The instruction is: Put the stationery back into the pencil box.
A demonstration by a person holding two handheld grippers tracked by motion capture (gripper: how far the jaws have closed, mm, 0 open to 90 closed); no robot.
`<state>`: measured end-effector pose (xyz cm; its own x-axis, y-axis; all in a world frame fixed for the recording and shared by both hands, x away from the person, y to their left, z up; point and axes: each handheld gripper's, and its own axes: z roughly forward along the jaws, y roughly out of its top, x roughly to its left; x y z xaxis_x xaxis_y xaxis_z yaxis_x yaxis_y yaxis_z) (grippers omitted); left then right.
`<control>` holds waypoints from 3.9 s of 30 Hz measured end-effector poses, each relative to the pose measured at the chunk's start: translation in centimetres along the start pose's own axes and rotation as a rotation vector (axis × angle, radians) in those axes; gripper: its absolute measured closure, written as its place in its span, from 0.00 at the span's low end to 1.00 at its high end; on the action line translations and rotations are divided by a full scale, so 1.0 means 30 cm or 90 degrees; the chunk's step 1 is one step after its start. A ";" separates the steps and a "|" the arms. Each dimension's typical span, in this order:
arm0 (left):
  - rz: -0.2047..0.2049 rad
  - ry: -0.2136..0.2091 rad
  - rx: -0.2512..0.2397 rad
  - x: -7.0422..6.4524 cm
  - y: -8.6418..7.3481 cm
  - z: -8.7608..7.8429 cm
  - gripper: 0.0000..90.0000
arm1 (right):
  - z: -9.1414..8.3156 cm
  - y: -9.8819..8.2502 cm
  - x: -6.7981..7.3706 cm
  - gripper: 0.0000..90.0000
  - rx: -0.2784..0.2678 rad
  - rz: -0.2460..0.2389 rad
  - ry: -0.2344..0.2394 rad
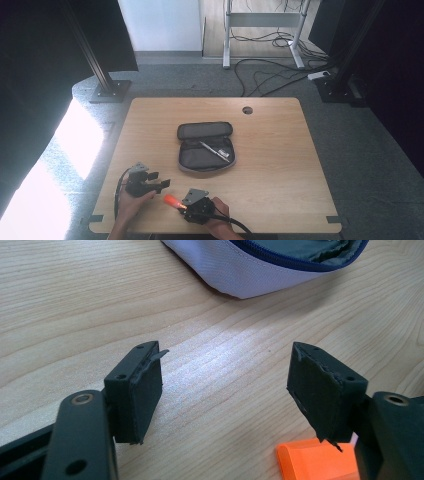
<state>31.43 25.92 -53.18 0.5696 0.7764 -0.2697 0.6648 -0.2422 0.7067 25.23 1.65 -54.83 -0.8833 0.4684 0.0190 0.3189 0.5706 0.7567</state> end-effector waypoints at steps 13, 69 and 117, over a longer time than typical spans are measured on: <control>-0.002 0.001 -0.001 0.004 -0.001 -0.001 0.34 | -0.010 0.002 -0.010 0.73 -0.008 0.012 0.015; -0.002 0.005 0.004 0.003 -0.002 0.004 0.34 | -0.194 0.044 -0.129 0.73 -0.100 0.051 -0.042; -0.001 -0.001 0.005 0.004 -0.001 0.006 0.34 | -0.216 0.090 -0.317 0.73 -0.121 0.087 -0.091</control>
<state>31.58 25.91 -53.35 0.5693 0.7757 -0.2725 0.6697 -0.2452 0.7010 32.25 -5.64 -48.73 -0.7748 0.6305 0.0473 0.3495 0.3647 0.8631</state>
